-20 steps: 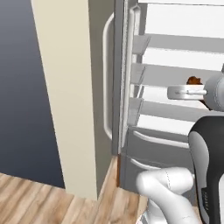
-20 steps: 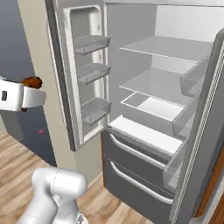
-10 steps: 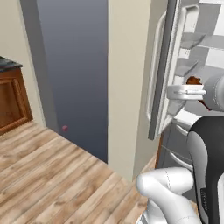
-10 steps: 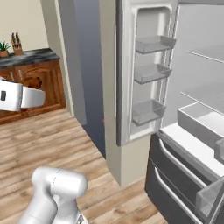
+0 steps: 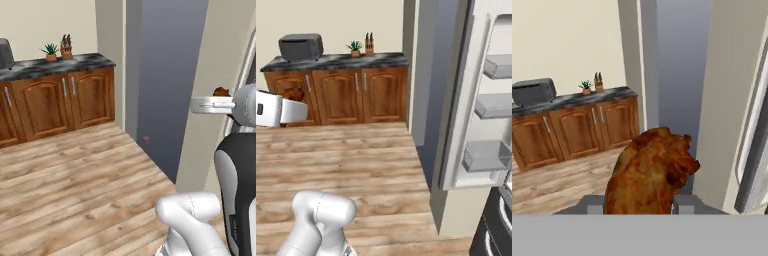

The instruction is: Open the fridge, remove the peach, cucumber, and chicken drumstick, and place them on any counter.

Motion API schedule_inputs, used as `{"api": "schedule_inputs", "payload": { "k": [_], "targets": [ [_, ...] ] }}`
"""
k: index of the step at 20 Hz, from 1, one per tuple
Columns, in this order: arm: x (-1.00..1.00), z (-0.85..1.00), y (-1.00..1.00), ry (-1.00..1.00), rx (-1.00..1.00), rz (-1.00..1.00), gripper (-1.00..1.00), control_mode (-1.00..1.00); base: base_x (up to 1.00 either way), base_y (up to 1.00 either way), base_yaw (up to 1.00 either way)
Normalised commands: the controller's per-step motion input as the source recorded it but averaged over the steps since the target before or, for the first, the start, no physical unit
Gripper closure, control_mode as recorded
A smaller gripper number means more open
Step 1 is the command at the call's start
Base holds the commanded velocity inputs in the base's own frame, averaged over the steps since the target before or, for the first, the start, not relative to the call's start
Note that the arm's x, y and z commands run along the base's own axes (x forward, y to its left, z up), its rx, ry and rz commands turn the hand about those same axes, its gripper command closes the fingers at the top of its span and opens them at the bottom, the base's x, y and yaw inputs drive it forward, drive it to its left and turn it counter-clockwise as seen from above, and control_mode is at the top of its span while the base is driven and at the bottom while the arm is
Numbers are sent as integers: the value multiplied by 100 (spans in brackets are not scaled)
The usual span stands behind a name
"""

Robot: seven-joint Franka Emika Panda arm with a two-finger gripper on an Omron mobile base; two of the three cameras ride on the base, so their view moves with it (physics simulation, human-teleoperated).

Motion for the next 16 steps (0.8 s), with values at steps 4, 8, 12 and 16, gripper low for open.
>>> {"api": "schedule_inputs", "payload": {
  "k": [4, 8, 12, 16],
  "targets": [
    [0, 0, 0, 0, 0, 0, 100, 100, -1, 9, 75],
    [0, 0, 0, 0, 0, 0, 100, 100, 0, 9, 71],
    [0, 0, 0, 0, 0, 0, 100, 100, 17, 44, 64],
    [0, 0, 0, 0, 0, 0, 100, 100, 92, 49, 45]
  ]
}}
